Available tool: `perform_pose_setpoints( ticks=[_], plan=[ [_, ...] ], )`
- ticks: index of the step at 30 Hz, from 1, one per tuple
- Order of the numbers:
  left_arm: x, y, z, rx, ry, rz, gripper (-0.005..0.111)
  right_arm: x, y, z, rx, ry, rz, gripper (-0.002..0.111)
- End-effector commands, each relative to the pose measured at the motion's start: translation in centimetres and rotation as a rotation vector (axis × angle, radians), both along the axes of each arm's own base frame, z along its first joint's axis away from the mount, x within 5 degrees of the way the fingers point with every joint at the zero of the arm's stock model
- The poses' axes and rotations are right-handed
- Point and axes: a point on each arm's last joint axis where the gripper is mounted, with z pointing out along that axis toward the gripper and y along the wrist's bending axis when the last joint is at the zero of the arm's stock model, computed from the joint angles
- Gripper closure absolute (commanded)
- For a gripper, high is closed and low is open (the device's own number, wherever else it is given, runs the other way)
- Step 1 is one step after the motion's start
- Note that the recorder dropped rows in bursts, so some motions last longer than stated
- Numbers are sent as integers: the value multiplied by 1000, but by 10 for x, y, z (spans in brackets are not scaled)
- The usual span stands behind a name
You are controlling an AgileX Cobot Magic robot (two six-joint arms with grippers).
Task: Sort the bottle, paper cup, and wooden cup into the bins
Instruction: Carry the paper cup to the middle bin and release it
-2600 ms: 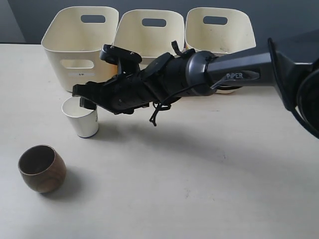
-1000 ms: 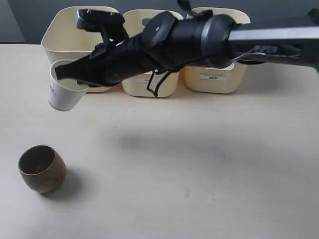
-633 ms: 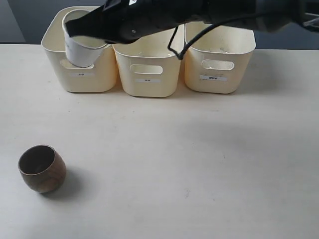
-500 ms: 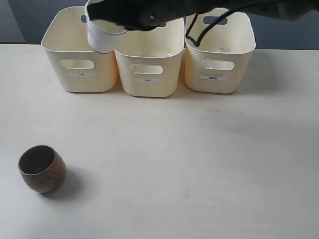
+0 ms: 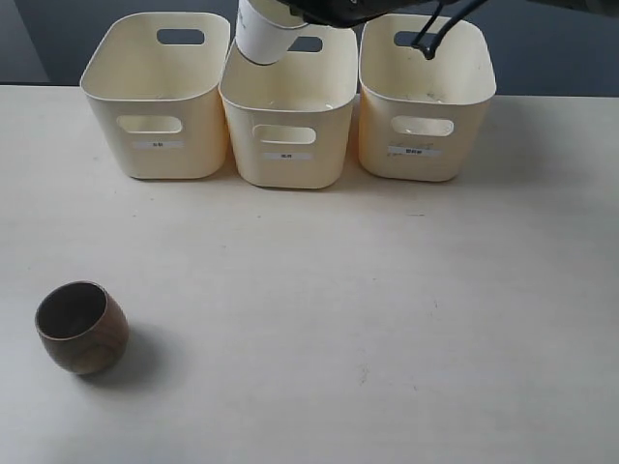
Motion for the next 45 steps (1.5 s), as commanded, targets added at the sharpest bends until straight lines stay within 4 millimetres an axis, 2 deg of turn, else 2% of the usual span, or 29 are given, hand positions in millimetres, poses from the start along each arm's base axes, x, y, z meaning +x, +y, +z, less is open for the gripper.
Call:
perform_pose_setpoints(
  ticks=[1, 13, 22, 25, 30, 32, 45],
  plan=[
    [0, 0, 0, 4, -7, -3, 107, 8, -6, 2, 16, -32, -22, 108],
    [0, 0, 0, 3, -10, -3, 107, 36, -8, -39, 56, -1, -80, 108],
    [0, 0, 0, 4, -9, -3, 107, 46, -3, -61, 59, -14, -77, 107],
    [0, 0, 0, 4, -9, -3, 107, 47, -2, -64, 41, -27, -67, 98],
    [0, 0, 0, 4, -9, -3, 107, 48, -2, -66, 45, -17, -71, 64],
    [0, 0, 0, 4, -9, -3, 107, 48, -2, -66, 42, -12, -72, 56],
    [0, 0, 0, 4, -9, -3, 107, 45, -4, -71, 29, 50, -86, 55]
  ],
)
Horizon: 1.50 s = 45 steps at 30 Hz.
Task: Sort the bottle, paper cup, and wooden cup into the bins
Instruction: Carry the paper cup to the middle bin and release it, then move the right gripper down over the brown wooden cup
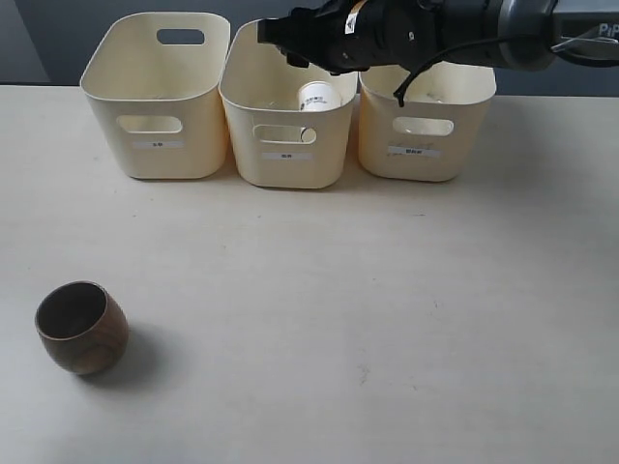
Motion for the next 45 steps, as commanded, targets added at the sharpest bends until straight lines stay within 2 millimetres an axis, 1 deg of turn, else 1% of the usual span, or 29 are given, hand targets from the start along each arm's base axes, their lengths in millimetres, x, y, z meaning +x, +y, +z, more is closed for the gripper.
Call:
perform_pose_setpoints(
  ticks=[1, 5, 10, 15, 19, 26, 31, 35, 45],
  plan=[
    [0, 0, 0, 4, -9, -3, 107, -1, -2, -1, 7, 45, -18, 55],
    [0, 0, 0, 4, -9, -3, 107, -5, 0, -3, 17, 98, -25, 55],
    [0, 0, 0, 4, -9, -3, 107, -17, 7, 7, -31, 101, 27, 55],
    [0, 0, 0, 4, -9, -3, 107, -40, 27, 21, -77, 95, 114, 55],
    [0, 0, 0, 4, -9, -3, 107, -62, 46, 27, -129, 101, 202, 55],
    [0, 0, 0, 4, -9, -3, 107, -101, 81, 22, -205, 154, 339, 55],
    [0, 0, 0, 4, -9, -3, 107, -128, 100, 19, -265, 175, 434, 55],
    [0, 0, 0, 4, -9, -3, 107, -143, 111, 17, -278, 188, 475, 55],
    [0, 0, 0, 4, -9, -3, 107, -171, 129, 15, -285, 222, 556, 55]
  ],
)
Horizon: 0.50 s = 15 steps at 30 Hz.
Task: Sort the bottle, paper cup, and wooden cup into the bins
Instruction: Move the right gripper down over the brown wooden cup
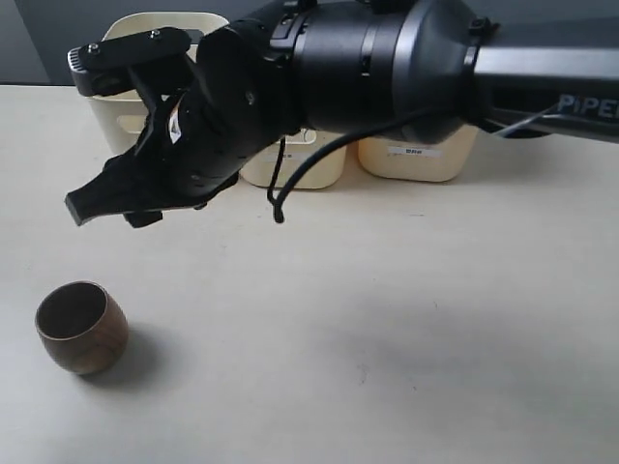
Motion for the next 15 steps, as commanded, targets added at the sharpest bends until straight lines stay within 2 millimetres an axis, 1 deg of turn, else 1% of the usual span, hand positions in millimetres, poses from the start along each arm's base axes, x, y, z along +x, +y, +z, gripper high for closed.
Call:
perform_pose_setpoints(
  ticks=[1, 6, 11, 15],
  plan=[
    [0, 0, 0, 4, -9, -3, 107, -12, 7, 3, -2, 4, 38, 55],
    [0, 0, 0, 4, -9, -3, 107, -24, 18, -8, -5, 53, 73, 55],
    [0, 0, 0, 4, -9, -3, 107, -34, 30, -29, -44, 81, 104, 55],
    [0, 0, 0, 4, -9, -3, 107, -38, 37, -42, -56, 103, 111, 55]
  ],
)
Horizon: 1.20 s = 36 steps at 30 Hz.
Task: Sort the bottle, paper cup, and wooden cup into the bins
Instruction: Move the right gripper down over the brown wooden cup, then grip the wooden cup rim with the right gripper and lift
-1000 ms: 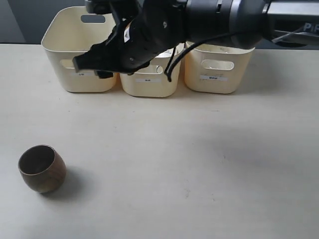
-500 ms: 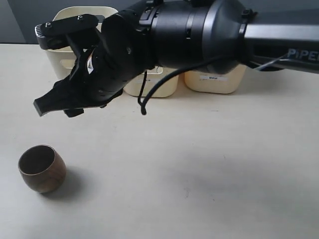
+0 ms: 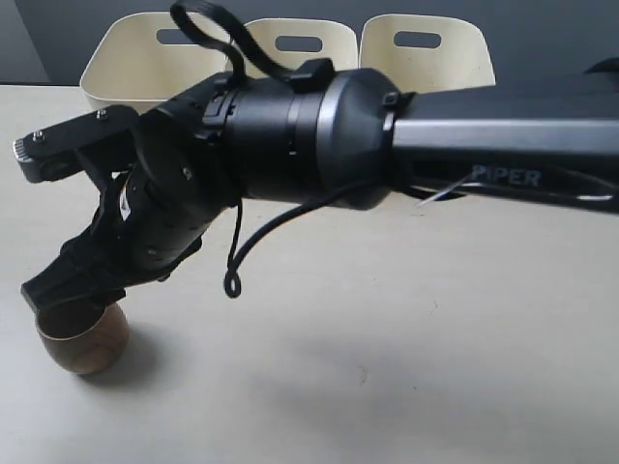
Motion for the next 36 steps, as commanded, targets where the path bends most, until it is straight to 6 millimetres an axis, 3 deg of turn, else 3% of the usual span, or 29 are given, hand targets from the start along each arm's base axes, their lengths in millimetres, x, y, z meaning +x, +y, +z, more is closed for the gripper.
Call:
perform_pose_setpoints(
  ticks=[1, 9, 19, 36],
  plan=[
    [0, 0, 0, 4, -9, -3, 107, -4, 7, -8, 5, 15, 9, 55],
    [0, 0, 0, 4, -9, -3, 107, -10, 20, -14, 80, 13, 3, 55],
    [0, 0, 0, 4, -9, -3, 107, -7, 27, -43, 56, 34, -13, 55],
    [0, 0, 0, 3, -9, -3, 107, -4, 32, -39, 140, 16, -52, 55]
  ],
)
